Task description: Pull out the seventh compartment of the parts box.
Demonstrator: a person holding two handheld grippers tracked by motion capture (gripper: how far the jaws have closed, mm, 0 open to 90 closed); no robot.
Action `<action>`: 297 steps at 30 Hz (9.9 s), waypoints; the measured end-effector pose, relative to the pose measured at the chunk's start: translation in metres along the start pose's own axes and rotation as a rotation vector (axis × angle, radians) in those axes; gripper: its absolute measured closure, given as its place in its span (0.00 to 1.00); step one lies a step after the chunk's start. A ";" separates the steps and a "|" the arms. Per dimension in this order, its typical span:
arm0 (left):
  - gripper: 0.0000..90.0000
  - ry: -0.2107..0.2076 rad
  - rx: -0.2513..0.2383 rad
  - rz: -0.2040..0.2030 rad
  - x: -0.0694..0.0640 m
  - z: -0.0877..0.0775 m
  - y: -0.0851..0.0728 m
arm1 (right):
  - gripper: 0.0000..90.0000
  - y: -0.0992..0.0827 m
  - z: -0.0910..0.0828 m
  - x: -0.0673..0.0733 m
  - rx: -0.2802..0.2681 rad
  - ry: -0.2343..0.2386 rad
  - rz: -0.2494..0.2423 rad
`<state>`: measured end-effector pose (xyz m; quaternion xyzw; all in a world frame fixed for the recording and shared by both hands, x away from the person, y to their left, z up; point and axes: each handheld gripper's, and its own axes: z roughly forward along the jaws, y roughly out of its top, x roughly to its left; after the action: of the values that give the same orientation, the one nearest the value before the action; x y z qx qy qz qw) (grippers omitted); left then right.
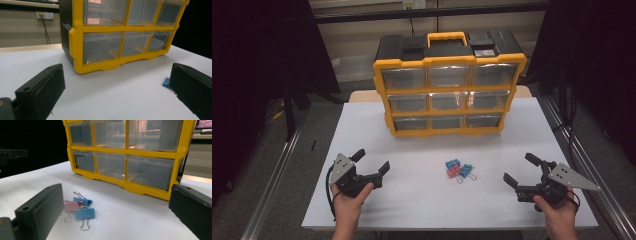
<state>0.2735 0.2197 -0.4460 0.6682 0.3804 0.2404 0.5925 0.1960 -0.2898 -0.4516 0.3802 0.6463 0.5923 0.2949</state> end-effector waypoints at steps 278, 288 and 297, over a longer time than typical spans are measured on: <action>0.87 0.275 -0.450 -1.106 -0.094 0.143 -0.027 | 0.01 0.005 0.005 -0.002 -0.051 0.026 0.014; 0.87 0.259 -0.460 -1.103 -0.097 0.139 -0.029 | 0.01 0.005 0.005 -0.002 -0.053 0.031 0.013; 0.87 0.274 -0.429 -1.097 -0.098 0.135 -0.029 | 0.01 0.006 0.005 -0.002 -0.051 0.027 0.014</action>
<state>0.3133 0.0597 -0.4865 0.2032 0.6851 0.0551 0.6973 0.2019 -0.2888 -0.4468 0.3689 0.6321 0.6159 0.2915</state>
